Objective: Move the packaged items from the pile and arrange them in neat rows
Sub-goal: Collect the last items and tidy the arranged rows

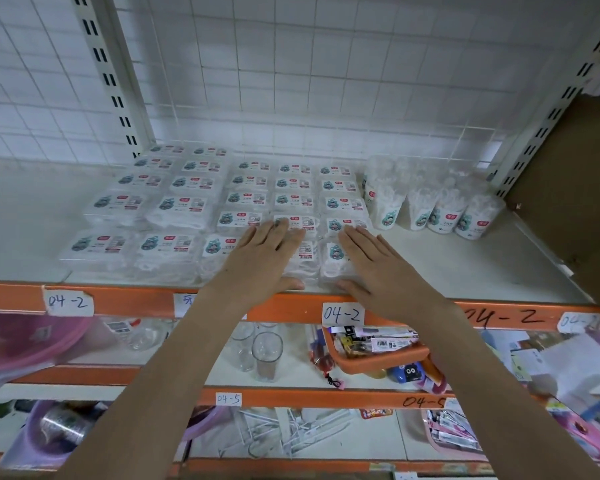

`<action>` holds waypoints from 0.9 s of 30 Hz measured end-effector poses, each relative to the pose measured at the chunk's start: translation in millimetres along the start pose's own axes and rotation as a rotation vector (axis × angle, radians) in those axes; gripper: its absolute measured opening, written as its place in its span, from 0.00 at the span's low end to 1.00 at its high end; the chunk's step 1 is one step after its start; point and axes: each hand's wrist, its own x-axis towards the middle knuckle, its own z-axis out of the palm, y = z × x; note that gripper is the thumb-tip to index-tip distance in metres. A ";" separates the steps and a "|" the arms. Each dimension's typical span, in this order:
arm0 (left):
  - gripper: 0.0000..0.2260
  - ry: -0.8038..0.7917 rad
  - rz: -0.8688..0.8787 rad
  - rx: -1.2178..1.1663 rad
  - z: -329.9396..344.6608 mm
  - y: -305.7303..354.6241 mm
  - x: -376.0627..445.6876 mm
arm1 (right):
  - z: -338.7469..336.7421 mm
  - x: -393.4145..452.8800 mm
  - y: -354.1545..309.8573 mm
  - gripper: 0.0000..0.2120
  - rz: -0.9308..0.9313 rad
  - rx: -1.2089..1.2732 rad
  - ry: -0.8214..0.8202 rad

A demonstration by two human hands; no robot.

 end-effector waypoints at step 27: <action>0.27 -0.026 -0.121 -0.050 -36.3 124.1 186.7 | -35.6 26.7 186.9 0.30 0.022 -0.009 0.149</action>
